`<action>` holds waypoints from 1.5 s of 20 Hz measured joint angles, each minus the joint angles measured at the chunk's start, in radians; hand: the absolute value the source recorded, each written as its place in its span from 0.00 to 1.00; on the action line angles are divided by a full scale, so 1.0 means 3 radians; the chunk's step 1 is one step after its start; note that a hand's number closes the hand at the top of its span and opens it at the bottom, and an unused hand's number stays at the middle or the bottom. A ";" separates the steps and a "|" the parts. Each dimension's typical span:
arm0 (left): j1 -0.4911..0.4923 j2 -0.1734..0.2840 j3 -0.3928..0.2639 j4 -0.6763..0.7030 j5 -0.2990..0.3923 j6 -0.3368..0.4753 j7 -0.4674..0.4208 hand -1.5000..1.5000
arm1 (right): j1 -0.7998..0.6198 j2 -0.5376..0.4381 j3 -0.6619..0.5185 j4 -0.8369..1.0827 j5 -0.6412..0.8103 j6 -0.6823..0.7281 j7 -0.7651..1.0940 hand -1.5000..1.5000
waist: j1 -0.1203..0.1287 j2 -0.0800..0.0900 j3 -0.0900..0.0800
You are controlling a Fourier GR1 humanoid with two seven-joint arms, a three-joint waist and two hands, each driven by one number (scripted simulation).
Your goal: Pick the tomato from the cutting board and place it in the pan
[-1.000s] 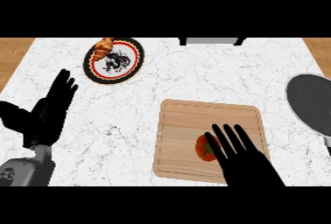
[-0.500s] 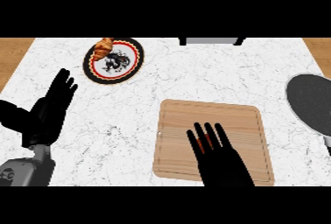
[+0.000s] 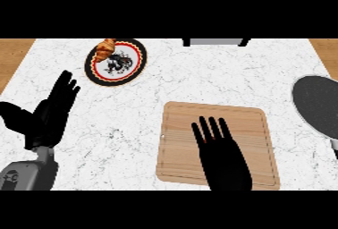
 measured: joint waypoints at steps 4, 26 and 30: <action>-0.0036 -0.0041 0.0031 -0.0006 -0.0068 -0.0007 0.0039 0.50 | 0.0019 0.0033 -0.0058 0.0179 0.0067 -0.0079 -0.0130 0.00 | -0.0001 0.0000 0.0000; -0.0012 -0.0169 0.0227 -0.0125 -0.0178 -0.0213 0.0155 0.50 | -0.0105 0.0290 -0.0448 0.1382 0.0324 -0.0842 -0.1010 1.00 | 0.0005 -0.0006 -0.0005; 0.0014 -0.0224 0.0235 -0.0080 -0.0225 -0.0223 0.0081 0.50 | -0.0185 0.0362 -0.0499 0.1549 0.0379 -0.1022 -0.1191 1.00 | 0.0005 -0.0023 -0.0015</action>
